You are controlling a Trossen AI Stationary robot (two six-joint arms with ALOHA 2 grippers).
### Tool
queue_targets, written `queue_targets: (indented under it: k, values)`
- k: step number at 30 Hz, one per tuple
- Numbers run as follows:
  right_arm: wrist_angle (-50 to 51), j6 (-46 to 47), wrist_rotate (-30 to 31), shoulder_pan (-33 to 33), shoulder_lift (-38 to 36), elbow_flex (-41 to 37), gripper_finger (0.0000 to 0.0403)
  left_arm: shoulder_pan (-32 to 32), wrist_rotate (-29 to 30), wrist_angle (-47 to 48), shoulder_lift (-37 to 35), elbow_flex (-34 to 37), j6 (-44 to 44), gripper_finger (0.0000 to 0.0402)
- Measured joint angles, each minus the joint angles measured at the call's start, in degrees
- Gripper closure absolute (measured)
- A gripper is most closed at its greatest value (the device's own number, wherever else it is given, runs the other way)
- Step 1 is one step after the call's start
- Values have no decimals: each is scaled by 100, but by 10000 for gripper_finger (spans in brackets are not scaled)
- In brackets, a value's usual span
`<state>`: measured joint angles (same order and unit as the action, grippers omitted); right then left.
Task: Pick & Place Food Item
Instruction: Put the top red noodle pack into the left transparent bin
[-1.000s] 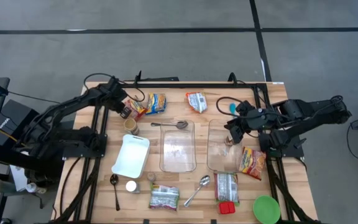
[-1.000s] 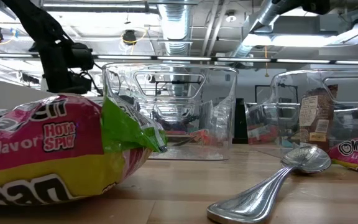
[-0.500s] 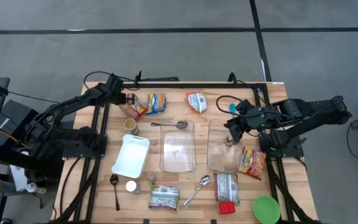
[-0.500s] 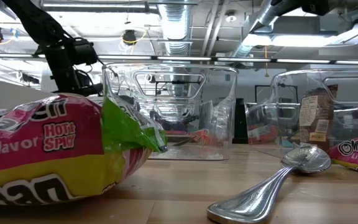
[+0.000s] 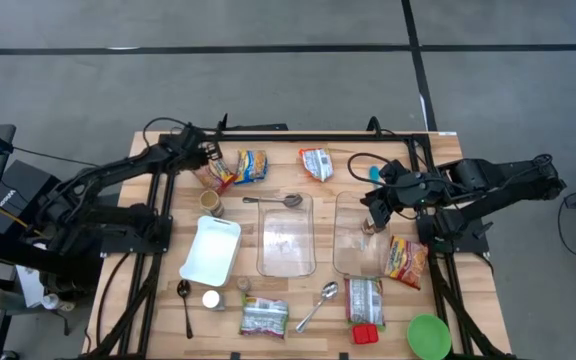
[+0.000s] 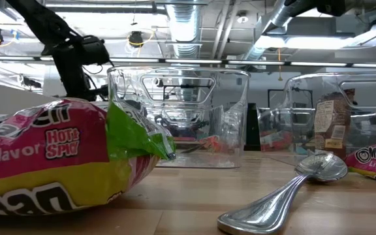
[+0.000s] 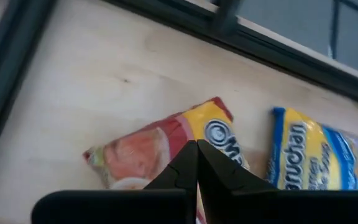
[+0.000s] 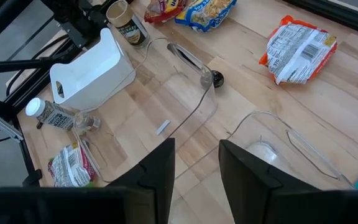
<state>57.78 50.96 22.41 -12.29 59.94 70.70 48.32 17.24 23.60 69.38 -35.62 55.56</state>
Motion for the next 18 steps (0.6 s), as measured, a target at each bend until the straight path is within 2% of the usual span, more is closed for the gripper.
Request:
queue_targets:
  k: [4,10,18]
  values:
    - [1,-32,4,0,0,0,284,-212,632,215,0,0,865,401]
    - [0,-37,7,0,0,0,284,-500,1161,275,0,0,1780,401]
    - [2,-41,7,0,0,0,284,-581,1683,1103,0,2,3492,401]
